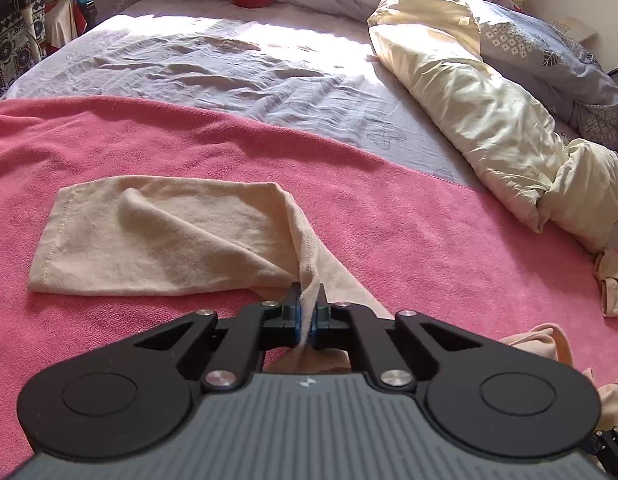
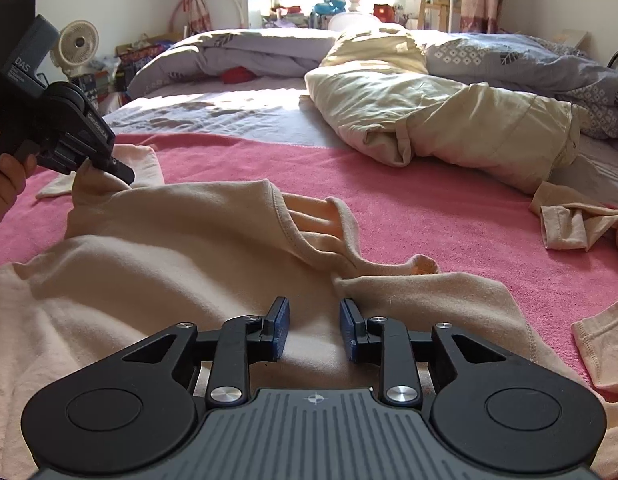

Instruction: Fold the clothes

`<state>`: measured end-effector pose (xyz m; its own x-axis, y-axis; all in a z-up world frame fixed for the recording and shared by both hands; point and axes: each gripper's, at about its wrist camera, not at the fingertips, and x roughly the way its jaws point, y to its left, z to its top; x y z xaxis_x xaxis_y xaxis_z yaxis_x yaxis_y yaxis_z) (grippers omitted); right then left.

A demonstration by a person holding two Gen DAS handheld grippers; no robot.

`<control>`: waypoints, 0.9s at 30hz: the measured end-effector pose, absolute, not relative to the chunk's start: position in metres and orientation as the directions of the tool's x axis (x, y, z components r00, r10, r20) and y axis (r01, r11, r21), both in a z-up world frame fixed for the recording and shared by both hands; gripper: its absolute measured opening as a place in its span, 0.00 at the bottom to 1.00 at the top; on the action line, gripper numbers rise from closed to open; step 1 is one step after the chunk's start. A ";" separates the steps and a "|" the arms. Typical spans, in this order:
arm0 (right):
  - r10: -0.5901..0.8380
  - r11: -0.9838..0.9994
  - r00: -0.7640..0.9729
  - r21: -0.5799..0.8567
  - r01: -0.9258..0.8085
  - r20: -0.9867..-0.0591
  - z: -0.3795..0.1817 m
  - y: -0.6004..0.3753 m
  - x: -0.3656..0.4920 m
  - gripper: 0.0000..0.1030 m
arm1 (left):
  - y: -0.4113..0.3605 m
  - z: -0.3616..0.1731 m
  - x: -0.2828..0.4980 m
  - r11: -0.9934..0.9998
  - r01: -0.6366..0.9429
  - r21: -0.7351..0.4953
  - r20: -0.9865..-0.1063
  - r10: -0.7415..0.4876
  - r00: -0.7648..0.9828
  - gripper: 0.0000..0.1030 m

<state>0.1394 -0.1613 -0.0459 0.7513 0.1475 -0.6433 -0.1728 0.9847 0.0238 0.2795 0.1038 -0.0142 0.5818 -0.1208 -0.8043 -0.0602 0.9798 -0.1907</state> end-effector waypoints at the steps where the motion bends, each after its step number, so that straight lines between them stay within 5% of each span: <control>1: 0.146 0.985 0.751 0.023 -0.171 -0.644 -0.046 -0.161 0.140 0.30 | 0.104 -0.016 0.279 0.978 -0.070 -0.194 -0.807 -0.119 0.578 0.02; 9: 0.137 0.987 0.754 0.020 -0.162 -0.642 -0.048 -0.161 0.140 0.32 | 0.097 -0.019 0.275 0.986 -0.107 -0.125 -0.817 -0.041 0.575 0.03; 13: 0.120 0.991 0.778 0.024 -0.134 -0.617 -0.029 -0.167 0.130 0.33 | 0.112 0.010 0.262 0.957 -0.261 -0.123 -0.701 0.102 0.706 0.02; 16: 0.094 0.995 0.842 0.014 -0.102 -0.531 0.001 -0.188 0.113 0.57 | 0.136 0.048 0.253 0.924 -0.350 -0.155 -0.584 0.200 0.787 0.01; 19: 0.063 0.997 0.875 -0.015 -0.079 -0.480 0.025 -0.211 0.100 0.62 | 0.158 0.074 0.248 0.916 -0.360 -0.177 -0.518 0.225 0.826 0.01; 22: 0.006 0.997 0.872 -0.061 -0.041 -0.490 0.027 -0.229 0.097 0.62 | 0.169 0.073 0.243 0.932 -0.345 -0.113 -0.526 0.238 0.816 0.01; 27: -0.080 0.995 0.841 -0.087 0.039 -0.535 0.009 -0.249 0.095 0.62 | 0.178 0.025 0.231 0.934 -0.342 0.106 -0.660 0.324 0.678 0.04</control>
<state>0.0947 -0.2490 0.0086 0.8412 -0.0800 -0.5349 0.0392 0.9954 -0.0872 0.2311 0.1777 0.0252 0.6778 0.3236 -0.6602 -0.3425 0.9335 0.1060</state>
